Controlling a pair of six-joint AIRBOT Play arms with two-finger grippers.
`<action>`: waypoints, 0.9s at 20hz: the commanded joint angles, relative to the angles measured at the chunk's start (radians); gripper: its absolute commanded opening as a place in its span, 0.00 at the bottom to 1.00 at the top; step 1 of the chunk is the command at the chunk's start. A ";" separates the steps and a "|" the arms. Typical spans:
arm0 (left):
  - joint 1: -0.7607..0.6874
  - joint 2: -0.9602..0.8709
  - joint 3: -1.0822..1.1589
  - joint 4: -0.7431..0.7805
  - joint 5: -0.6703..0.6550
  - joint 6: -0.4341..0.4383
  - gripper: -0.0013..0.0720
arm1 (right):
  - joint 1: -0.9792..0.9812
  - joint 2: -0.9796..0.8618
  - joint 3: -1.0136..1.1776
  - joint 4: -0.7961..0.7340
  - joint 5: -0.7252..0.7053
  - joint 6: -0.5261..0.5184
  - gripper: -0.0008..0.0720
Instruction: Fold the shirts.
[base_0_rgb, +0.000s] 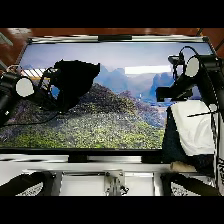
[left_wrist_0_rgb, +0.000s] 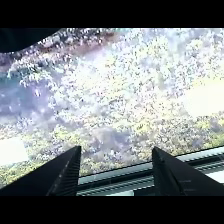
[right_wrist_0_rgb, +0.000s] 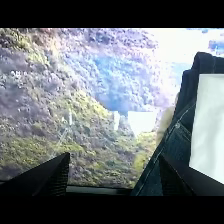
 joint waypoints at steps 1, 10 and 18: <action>0.000 -0.001 0.000 0.000 0.000 0.000 0.74 | 0.001 0.000 0.001 0.000 0.000 0.000 0.93; 0.000 -0.001 0.000 0.000 0.000 0.000 0.74 | 0.001 0.000 0.001 0.000 0.000 0.000 0.93; 0.000 -0.001 0.000 0.000 0.002 0.000 0.74 | 0.001 0.000 0.001 0.017 -0.022 0.006 0.93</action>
